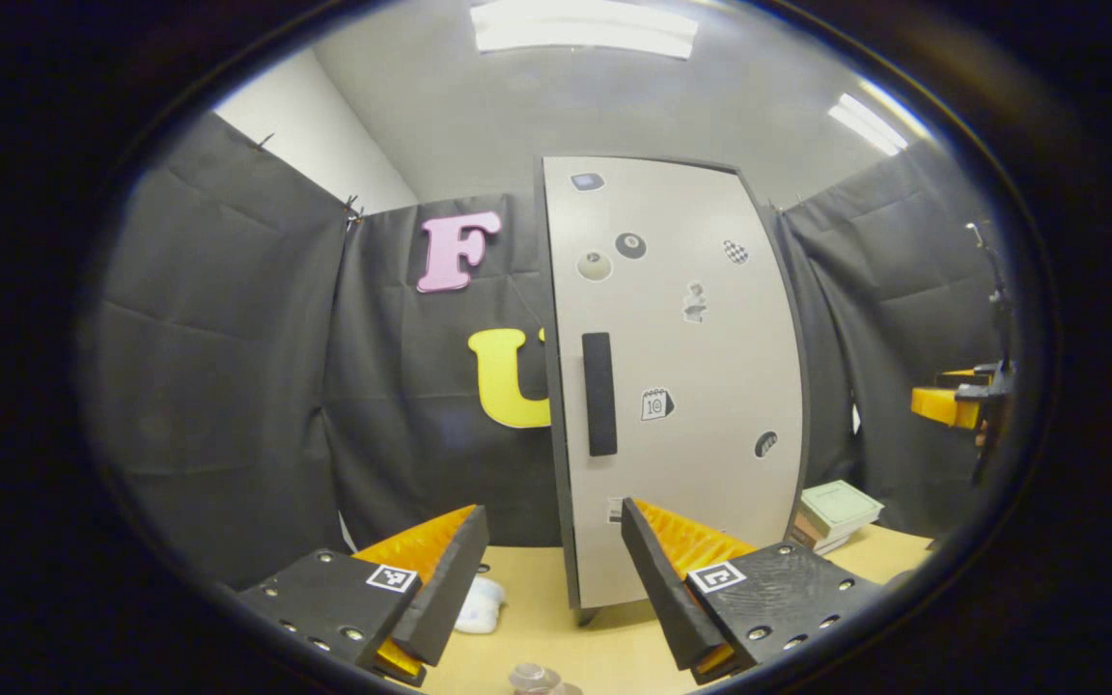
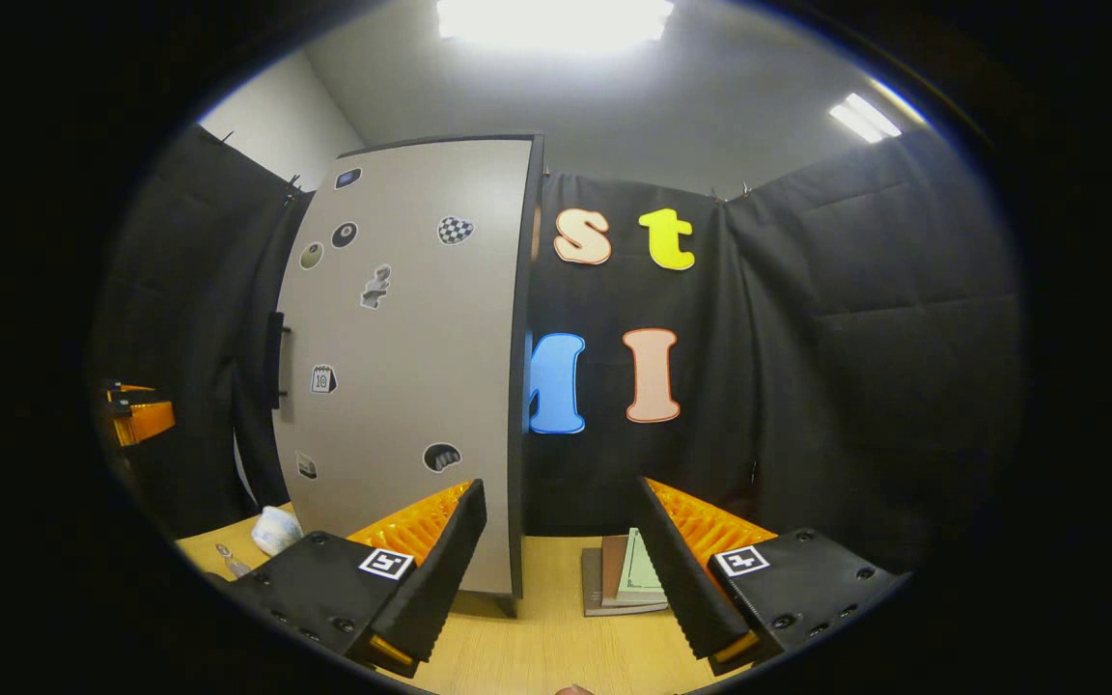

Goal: Open the cabinet door with the right hand, grasp the bottle in the cabinet with the left hand and place it on the coaster, then close the cabinet door with the right hand.

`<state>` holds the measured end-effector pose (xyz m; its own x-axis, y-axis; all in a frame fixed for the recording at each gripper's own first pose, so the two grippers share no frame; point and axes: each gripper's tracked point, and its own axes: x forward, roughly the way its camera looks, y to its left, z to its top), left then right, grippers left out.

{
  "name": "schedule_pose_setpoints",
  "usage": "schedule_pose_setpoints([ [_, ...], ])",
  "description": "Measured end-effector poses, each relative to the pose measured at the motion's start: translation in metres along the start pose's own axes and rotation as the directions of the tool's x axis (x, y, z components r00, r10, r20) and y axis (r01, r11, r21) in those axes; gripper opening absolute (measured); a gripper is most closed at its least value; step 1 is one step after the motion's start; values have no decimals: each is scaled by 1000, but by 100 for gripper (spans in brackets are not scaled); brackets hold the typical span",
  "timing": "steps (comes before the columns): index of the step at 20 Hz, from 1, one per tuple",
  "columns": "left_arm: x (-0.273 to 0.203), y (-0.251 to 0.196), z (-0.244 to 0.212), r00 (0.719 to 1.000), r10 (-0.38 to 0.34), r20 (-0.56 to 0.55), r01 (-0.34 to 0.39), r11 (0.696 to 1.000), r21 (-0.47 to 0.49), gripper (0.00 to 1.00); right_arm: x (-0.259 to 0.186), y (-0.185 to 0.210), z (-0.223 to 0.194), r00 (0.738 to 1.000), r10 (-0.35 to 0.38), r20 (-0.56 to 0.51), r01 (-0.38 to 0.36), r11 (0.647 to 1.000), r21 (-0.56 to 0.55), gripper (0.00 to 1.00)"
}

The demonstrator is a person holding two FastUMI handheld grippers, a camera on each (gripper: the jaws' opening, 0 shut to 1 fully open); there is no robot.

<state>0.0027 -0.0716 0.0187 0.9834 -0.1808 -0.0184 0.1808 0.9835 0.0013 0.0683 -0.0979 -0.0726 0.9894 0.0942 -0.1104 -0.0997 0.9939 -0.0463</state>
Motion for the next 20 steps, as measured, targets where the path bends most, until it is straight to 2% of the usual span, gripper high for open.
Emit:
schedule_pose_setpoints([
  [5, -1, 1, -4, 1000, 22, -8, -21, 1000, 16, 84, -4, 6, -17, 999, 23, -39, -23, 1000, 7, 98],
  [20, -9, 16, -5, 997, 71, -22, -71, 997, 1, 84, -1, 11, 3, 998, 62, 11, -63, 998, 18, 98],
])
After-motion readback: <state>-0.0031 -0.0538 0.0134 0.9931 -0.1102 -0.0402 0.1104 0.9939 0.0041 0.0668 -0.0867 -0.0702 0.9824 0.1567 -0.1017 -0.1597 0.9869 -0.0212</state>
